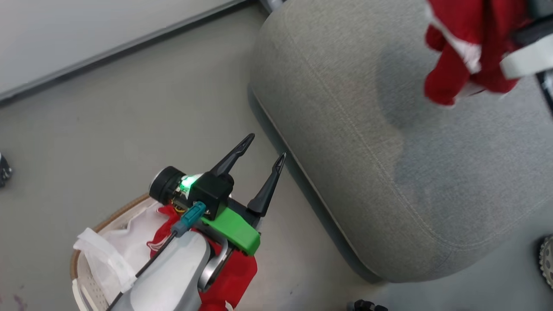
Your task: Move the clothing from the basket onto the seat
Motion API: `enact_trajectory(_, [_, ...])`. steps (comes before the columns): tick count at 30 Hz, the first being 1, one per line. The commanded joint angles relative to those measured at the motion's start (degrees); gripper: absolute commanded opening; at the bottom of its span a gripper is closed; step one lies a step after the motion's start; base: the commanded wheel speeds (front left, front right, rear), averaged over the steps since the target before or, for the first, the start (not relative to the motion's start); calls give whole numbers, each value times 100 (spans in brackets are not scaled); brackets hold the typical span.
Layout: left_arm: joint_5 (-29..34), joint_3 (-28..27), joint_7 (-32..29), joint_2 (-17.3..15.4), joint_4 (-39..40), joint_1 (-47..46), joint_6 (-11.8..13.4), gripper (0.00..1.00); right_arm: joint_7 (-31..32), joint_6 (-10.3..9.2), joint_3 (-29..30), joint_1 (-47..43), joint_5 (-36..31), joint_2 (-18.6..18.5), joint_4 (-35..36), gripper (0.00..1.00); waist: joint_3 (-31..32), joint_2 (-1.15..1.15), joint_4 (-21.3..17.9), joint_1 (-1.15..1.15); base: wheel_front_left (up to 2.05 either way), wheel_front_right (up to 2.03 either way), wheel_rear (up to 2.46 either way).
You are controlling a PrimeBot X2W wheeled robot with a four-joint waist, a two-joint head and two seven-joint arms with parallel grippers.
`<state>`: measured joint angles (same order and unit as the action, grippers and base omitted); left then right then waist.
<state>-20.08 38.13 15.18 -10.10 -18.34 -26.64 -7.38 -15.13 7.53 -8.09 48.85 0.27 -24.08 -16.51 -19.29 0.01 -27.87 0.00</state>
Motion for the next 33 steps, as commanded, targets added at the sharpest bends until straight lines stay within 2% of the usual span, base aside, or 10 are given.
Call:
enact_trajectory(1, [21,40,-5,-77,49,-168,-17,100,-4,-8,105,242,-66,-86,-167,0,-529,-1,320,0,0,0,0])
enact_trajectory(7, [11,308,-5,-234,172,-547,-17,100,-3,-8,541,938,-328,-310,-964,0,-1089,-1,600,0,0,0,0])
enact_trajectory(12, [-58,507,-4,-301,213,-843,-17,100,-3,-8,1088,1167,-670,-323,-1668,0,-1418,-1,824,0,0,0,0])
enact_trajectory(20, [-176,555,-5,-250,261,-953,-17,100,-3,-9,2380,405,-1298,207,-2407,0,-1580,-1,994,0,0,0,0])
enact_trajectory(27, [-228,556,-4,-169,242,-779,-17,100,-3,-8,3302,-675,-1560,771,-2314,0,-1349,-1,931,0,0,0,0])
enact_trajectory(30, [-234,526,-5,-139,235,-735,-17,100,-3,-8,3471,-1067,-1572,1006,-2163,9,-1204,-1,860,0,0,0,0])
enact_trajectory(31, [-236,520,-4,-123,232,-713,-17,100,-3,-8,3504,-1180,-1578,1053,-2124,19,-1149,-1,839,0,0,0,0])
enact_trajectory(32, [-242,521,-5,-100,224,-676,-17,100,-3,-9,3549,-1292,-1577,1119,-2068,50,-1076,-1,821,0,0,0,0])
enact_trajectory(33, [-250,521,-5,-79,217,-649,-17,100,-3,-8,3575,-1378,-1548,1176,-2050,100,-1012,-1,811,0,0,0,0])
